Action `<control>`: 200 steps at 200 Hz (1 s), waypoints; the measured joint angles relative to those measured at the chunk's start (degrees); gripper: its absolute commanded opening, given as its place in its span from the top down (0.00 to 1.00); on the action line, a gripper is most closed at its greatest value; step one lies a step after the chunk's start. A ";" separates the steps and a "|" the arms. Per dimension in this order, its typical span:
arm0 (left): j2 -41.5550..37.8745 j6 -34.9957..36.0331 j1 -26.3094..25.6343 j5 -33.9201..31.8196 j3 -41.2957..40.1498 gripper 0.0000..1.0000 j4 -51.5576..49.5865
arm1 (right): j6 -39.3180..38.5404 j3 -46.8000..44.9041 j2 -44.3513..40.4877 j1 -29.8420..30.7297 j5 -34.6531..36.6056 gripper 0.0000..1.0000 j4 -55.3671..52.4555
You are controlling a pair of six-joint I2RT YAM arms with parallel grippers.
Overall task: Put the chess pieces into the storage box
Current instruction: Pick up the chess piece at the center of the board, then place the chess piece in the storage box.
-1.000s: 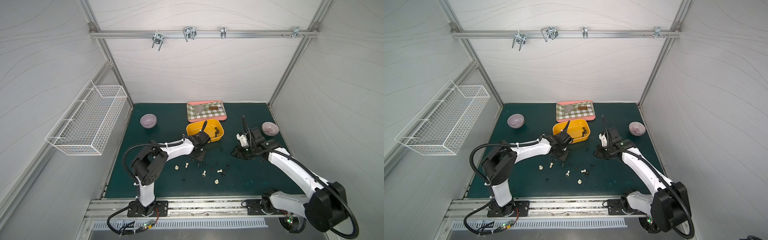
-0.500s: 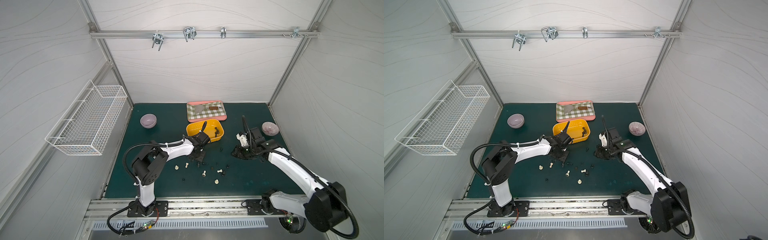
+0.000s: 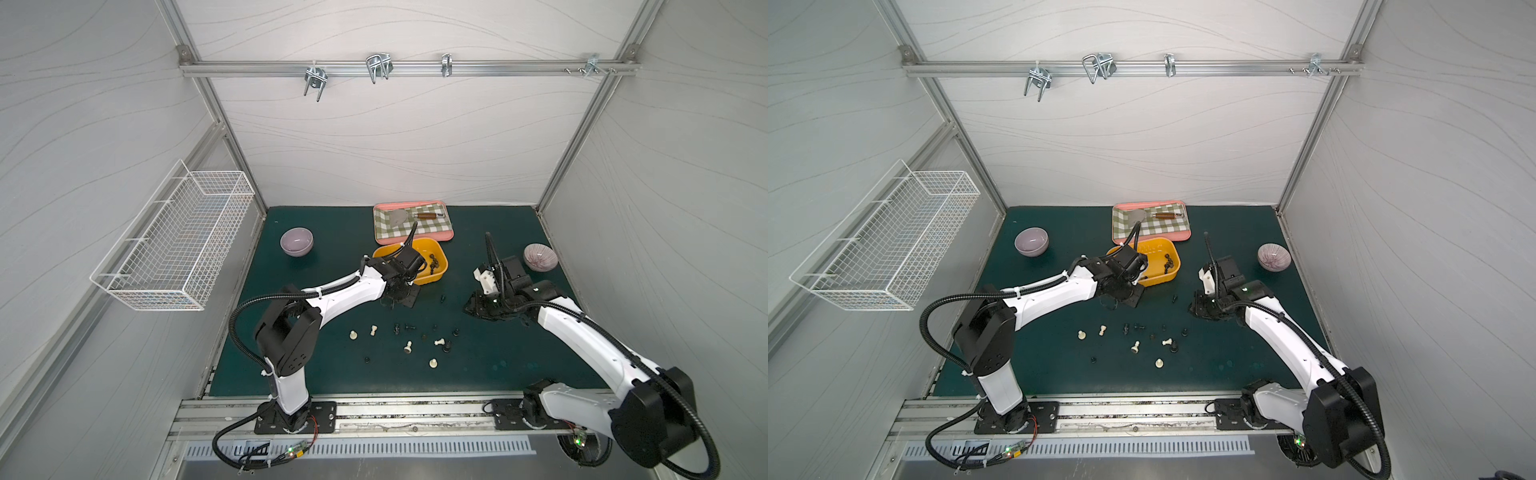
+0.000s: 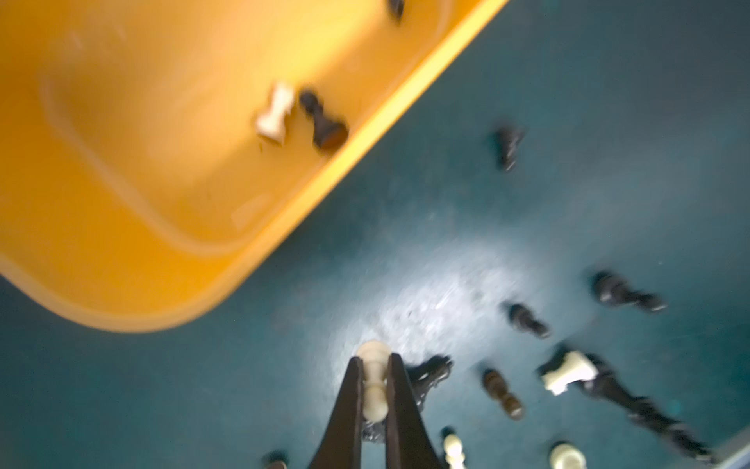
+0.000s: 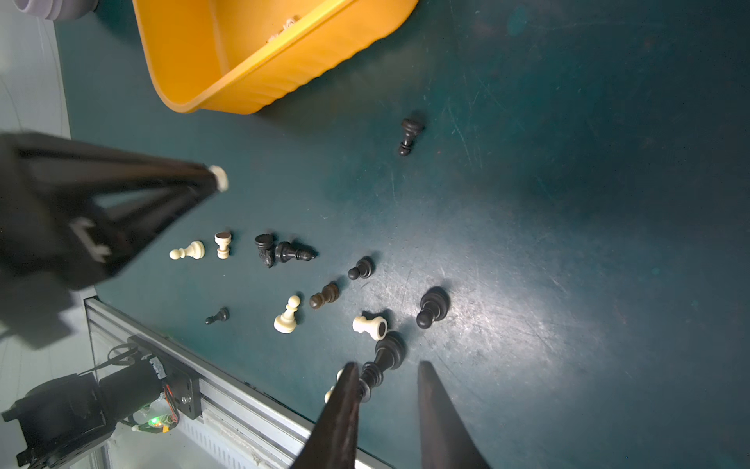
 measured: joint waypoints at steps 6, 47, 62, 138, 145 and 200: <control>0.00 0.28 0.22 0.26 0.94 0.94 0.07 | 0.02 0.00 -0.17 0.00 0.04 0.72 -0.04; 1.01 2.03 3.32 1.14 8.07 0.94 -0.31 | 0.26 -0.02 -1.40 0.00 0.61 0.73 -0.20; 2.49 2.75 4.57 1.25 10.67 0.93 -0.24 | 0.26 -0.02 -1.46 0.00 0.70 0.73 -0.59; 11.63 5.88 10.03 1.46 16.65 0.92 -1.05 | 0.28 -2.23 -3.17 0.00 1.11 0.73 -1.64; 12.28 6.19 10.51 1.46 17.07 0.92 -1.07 | 0.28 -2.54 -3.17 0.00 1.11 0.73 -1.70; 17.99 8.46 13.81 1.14 24.02 0.92 -2.14 | 0.26 -3.80 -3.69 0.00 1.25 0.73 -2.14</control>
